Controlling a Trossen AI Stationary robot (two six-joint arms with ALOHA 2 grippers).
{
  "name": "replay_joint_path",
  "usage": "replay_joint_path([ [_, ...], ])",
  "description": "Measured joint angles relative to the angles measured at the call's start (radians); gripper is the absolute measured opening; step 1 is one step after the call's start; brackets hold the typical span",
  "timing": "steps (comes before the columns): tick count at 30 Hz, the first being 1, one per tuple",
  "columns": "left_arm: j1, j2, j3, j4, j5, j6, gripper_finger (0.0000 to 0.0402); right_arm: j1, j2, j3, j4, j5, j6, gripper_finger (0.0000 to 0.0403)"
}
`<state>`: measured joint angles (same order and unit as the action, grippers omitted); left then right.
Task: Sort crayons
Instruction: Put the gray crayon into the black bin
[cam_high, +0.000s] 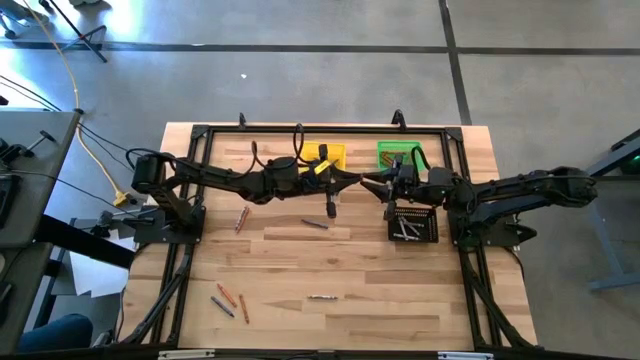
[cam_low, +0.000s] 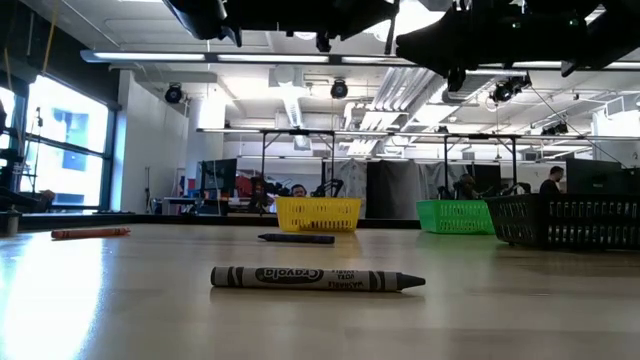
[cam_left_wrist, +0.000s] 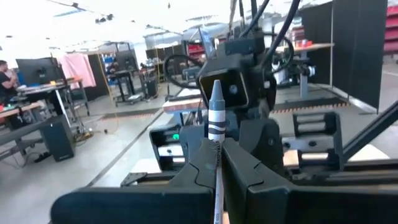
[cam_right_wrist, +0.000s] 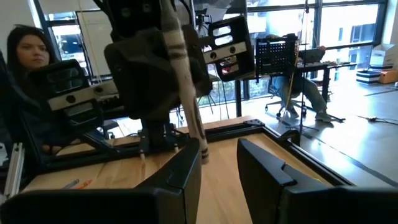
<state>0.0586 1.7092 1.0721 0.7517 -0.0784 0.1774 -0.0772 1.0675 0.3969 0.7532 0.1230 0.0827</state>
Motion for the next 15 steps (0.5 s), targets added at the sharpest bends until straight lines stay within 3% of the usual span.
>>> replay_joint_path([
  [15,0.0,0.0,0.0,0.01,0.0,0.0,0.0,0.027,0.001,0.0,0.036,0.041,0.008,0.0099],
])
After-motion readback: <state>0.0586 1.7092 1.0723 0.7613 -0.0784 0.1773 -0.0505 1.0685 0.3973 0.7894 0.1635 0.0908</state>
